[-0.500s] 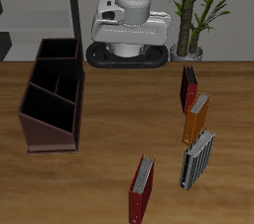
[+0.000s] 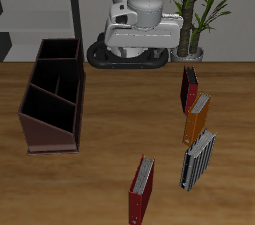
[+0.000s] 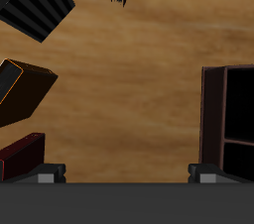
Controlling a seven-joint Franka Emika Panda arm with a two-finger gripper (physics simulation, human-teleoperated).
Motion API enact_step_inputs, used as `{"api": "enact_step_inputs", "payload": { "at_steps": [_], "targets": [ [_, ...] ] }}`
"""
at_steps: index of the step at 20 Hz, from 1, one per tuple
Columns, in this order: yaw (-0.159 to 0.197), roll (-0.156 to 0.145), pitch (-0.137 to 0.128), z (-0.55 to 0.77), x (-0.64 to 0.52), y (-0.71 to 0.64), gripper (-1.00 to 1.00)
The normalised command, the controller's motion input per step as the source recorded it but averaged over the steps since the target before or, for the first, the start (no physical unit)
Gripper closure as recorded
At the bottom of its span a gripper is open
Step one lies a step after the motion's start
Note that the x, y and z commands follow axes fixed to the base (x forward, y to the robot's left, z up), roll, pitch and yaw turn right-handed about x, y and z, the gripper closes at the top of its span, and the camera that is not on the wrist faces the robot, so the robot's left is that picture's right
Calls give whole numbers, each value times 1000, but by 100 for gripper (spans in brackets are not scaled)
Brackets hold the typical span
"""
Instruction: Place the orange book into the right desk caddy's right compartment and place the left red book into the right desk caddy's right compartment
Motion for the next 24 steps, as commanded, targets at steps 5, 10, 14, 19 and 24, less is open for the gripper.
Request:
{"api": "enact_step_inputs", "payload": {
  "at_steps": [5, 10, 14, 19, 24],
  "targets": [
    [-21, 48, -29, -30, 60, 710, -100],
    [-29, 53, -35, 41, 93, 608, -100],
    [-88, 44, -37, -19, 144, 662, -100],
    [-21, 25, -34, -61, 125, 450, -100],
    [-48, -1, -44, -145, 204, 268, -100]
  ]
}}
